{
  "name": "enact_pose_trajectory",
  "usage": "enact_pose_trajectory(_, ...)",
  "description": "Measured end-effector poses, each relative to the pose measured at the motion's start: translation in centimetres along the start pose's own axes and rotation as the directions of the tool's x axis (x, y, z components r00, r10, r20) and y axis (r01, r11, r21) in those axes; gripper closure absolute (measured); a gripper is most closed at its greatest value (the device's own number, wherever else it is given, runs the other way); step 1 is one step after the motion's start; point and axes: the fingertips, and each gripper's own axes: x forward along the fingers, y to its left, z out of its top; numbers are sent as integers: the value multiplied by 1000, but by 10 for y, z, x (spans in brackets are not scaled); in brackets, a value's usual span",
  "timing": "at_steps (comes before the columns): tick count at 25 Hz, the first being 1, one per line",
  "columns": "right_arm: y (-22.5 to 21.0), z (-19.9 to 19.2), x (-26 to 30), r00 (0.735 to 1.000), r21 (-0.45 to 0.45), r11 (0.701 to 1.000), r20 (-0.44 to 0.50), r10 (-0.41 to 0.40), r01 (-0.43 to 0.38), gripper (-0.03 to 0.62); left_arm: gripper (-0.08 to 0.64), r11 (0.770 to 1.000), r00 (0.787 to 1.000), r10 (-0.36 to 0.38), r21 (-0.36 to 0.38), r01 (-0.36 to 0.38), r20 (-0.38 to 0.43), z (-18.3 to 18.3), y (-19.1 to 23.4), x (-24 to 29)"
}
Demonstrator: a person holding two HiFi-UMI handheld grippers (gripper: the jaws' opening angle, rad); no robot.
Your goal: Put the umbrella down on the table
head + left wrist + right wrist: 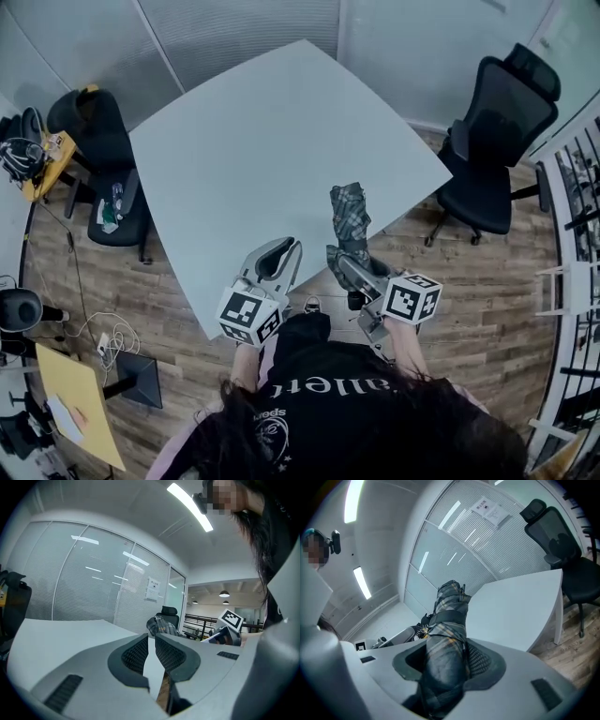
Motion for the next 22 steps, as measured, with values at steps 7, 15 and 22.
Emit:
enact_pose_trajectory(7,-4,27,43,1000,-18,1000,-8,-22,22,390,500,1000,1000,-27,-10,27,8,11,45,31)
enact_pose_trajectory(15,-13,49,62,999,-39,998,-19,-49,49,390,500,999,999,-35,-37,35,3,13,65,51)
enact_pose_trajectory(22,-29,67,75,997,-68,997,-57,-49,45,390,500,999,1000,2,-50,-2,0,14,75,63)
